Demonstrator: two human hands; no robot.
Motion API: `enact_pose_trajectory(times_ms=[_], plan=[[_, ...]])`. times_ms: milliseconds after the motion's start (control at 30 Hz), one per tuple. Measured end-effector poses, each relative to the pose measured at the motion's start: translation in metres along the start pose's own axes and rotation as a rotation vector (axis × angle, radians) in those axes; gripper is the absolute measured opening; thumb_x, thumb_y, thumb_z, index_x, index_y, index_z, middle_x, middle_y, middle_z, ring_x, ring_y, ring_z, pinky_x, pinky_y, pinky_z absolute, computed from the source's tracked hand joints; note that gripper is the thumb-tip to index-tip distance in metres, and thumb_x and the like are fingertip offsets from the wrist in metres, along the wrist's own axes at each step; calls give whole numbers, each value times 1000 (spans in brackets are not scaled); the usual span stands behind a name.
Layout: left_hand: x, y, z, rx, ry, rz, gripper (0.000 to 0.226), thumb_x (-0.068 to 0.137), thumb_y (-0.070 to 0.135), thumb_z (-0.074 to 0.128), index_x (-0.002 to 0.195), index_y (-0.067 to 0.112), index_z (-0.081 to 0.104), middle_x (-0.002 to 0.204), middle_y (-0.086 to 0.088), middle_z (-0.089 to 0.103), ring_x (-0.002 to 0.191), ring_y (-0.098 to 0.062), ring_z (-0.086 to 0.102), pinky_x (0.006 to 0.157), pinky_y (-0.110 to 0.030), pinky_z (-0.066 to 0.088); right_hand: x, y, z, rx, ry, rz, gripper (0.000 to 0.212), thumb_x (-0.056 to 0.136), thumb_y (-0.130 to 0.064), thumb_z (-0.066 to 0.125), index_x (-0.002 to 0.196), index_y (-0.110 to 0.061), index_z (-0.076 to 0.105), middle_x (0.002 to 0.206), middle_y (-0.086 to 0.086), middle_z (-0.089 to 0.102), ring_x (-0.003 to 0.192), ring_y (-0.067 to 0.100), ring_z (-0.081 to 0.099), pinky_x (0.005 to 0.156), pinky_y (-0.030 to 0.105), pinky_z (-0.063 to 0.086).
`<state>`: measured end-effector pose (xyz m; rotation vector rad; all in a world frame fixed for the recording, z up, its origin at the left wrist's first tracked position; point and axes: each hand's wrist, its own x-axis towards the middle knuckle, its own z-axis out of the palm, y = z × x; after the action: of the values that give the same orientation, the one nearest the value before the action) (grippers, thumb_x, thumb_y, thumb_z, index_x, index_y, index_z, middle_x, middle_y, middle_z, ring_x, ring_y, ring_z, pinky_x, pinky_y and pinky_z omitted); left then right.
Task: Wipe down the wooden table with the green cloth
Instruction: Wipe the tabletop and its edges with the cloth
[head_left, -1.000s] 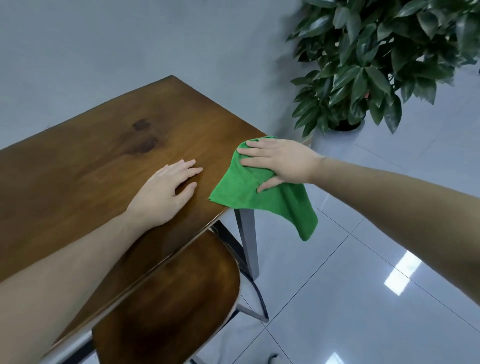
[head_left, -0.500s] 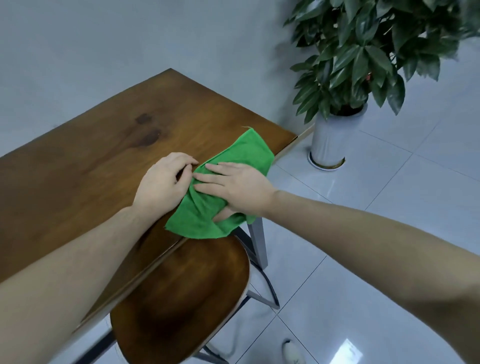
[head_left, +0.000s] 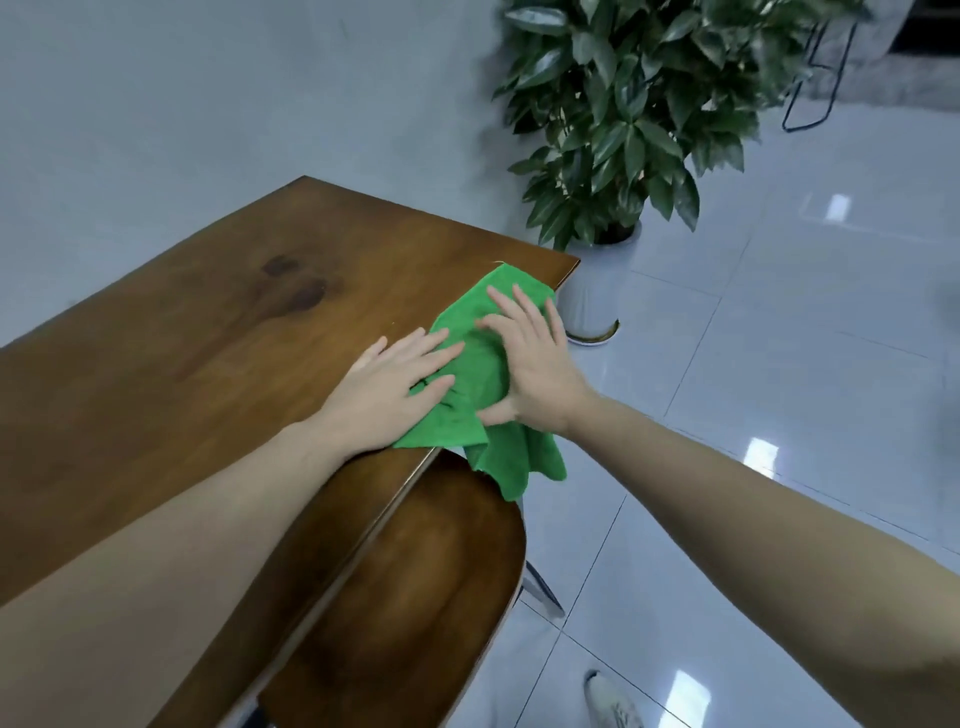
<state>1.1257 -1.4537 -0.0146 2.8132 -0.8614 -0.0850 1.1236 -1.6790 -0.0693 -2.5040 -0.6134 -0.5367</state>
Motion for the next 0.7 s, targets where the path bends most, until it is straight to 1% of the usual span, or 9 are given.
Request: enact_pose_trajectory(times_ms=[67,133,200,267,333,400,467,600,700], plan=[[-1,2,1,-9,12,0,49,103,51,26,152,44,27,161,19,16,149,-4,8,123,-42,3,-26,-16,3,351,-10,237,110,68,-53,71,158,-22,15,169,6,4,156,22,-1,125,54,6],[0,3,2,-6,29,-2,49,103,51,25,151,44,28,162,18,18,149,-5,10,123,-43,4,-41,-42,9,705,46,455,107,76,-33,64,161,-22,0,169,-3,-6,155,9,-4,127,43,8],[0,2,3,-8,43,-7,48,103,51,26,150,43,30,161,17,20,149,-5,11,122,-43,5,-36,-66,21,895,153,658,99,81,-35,53,160,-29,-5,169,-11,-5,154,5,3,127,41,13],[0,2,4,-18,58,-13,48,103,50,28,150,42,32,161,17,22,149,-5,13,122,-41,6,-19,-82,30,1016,221,806,95,81,-53,47,160,-35,-4,168,-18,-2,153,4,10,126,44,16],[1,1,5,-27,84,-10,47,102,49,30,149,41,35,160,16,25,148,-5,15,122,-40,7,0,-92,32,1068,304,890,98,84,-64,50,159,-38,-7,168,-17,0,153,7,13,125,45,19],[1,1,5,-63,110,-3,46,102,48,31,147,40,38,159,15,28,148,-5,18,122,-40,9,13,-89,33,1040,369,932,100,91,-51,60,158,-36,-12,169,-11,7,152,13,21,124,44,23],[0,0,3,-123,111,-8,47,102,49,30,148,39,37,159,17,27,147,-2,18,122,-40,8,25,-70,33,1073,398,968,103,93,-35,64,158,-34,-15,168,-6,16,148,17,31,121,44,29],[-1,2,2,-140,133,-11,51,101,54,30,149,38,34,159,18,27,145,1,19,123,-39,10,51,-27,23,1105,397,1039,110,86,-35,66,157,-32,-17,166,-3,22,145,19,37,120,46,32],[-1,3,2,-111,132,-15,51,99,57,29,146,39,39,157,17,31,146,0,21,122,-37,9,69,-2,11,1096,471,1075,105,90,-22,64,158,-29,-15,163,-3,29,140,19,42,118,44,35]])
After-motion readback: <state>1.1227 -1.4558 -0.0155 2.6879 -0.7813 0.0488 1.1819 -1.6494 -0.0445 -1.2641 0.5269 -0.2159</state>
